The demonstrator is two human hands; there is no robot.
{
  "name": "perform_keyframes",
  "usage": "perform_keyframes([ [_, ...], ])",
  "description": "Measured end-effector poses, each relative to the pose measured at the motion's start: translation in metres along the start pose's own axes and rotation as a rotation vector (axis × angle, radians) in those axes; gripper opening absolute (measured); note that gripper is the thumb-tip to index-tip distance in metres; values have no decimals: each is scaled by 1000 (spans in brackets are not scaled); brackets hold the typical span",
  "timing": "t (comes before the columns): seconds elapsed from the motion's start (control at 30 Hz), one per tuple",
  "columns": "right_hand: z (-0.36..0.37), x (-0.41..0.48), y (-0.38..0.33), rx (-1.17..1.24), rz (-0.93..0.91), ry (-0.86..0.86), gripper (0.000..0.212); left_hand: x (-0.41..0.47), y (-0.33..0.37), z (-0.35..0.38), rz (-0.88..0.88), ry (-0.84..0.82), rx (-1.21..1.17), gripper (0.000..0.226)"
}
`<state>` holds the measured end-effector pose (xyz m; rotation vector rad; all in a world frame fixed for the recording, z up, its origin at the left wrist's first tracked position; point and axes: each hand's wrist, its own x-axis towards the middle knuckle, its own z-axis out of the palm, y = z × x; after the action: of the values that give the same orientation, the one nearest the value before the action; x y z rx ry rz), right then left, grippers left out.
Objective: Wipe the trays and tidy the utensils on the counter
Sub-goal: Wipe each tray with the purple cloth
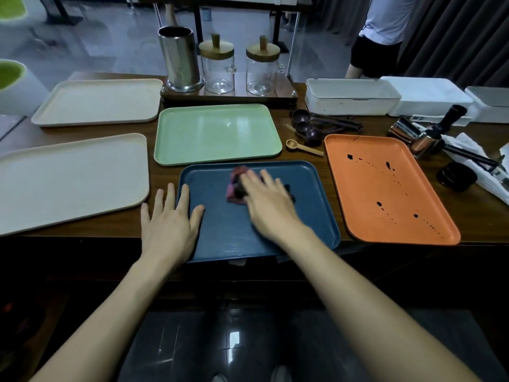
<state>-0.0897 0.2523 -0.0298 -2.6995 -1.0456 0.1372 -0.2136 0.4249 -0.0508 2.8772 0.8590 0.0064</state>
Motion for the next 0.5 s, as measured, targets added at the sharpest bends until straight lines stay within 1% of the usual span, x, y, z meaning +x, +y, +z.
perform_keyframes([
  [0.07,-13,2,28,16,126,14,55,-1,1,0,-7,3,-7,69],
  [0.13,-18,-2,46,2,204,27,54,-2,3,-1,-17,14,-19,68],
  [0.2,-12,-6,45,-36,247,64,54,-1,4,0,-18,19,-29,67],
  [0.27,-3,-6,30,-51,261,84,55,-1,4,0,-11,12,-35,67],
  [0.33,4,3,5,-36,198,71,55,0,2,2,-8,12,-37,66],
  [0.5,15,40,-63,-2,-56,2,59,1,0,2,10,9,-46,65],
])
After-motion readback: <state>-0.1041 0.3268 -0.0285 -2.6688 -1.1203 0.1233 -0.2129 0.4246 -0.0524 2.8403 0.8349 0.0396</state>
